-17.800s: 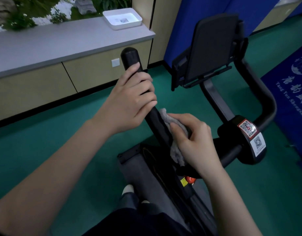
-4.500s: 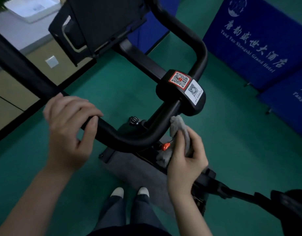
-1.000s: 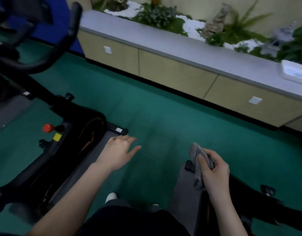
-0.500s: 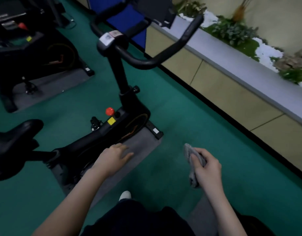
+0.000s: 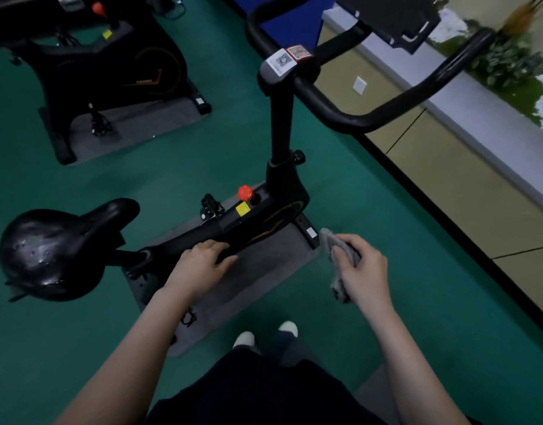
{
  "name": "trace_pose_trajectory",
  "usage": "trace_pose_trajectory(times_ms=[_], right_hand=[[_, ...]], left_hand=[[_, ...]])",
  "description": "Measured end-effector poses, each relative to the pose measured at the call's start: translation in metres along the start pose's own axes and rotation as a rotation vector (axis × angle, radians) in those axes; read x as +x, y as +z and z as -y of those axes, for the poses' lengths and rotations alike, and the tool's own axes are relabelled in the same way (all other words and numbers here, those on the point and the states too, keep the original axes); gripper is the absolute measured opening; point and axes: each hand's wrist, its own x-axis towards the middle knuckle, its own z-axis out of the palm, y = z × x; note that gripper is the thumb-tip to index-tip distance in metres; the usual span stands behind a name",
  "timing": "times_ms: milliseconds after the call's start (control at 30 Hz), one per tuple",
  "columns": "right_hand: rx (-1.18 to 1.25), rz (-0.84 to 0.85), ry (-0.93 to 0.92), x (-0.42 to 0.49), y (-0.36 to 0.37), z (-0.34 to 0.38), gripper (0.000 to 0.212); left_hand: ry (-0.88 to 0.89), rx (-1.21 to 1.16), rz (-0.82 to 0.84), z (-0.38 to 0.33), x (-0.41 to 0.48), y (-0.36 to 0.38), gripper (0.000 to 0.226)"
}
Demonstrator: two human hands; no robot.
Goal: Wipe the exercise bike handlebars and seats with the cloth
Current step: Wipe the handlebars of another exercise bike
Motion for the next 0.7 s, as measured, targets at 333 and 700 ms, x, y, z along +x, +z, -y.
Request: trace_pose_trajectory(times_ms=[333,700], right_hand=[[0.065,0.127,-0.081,0.056,-0.001,-0.002,0.017],[0.096,0.231,-0.165,0.106,0.004,0.009,0.017]], left_hand=[[-0.093,-0.013,-0.15,-0.012,0.012,0.002,0.05],[-0.081,-0.044,-0.248,-0.048,0.037,-0.014,0.05]])
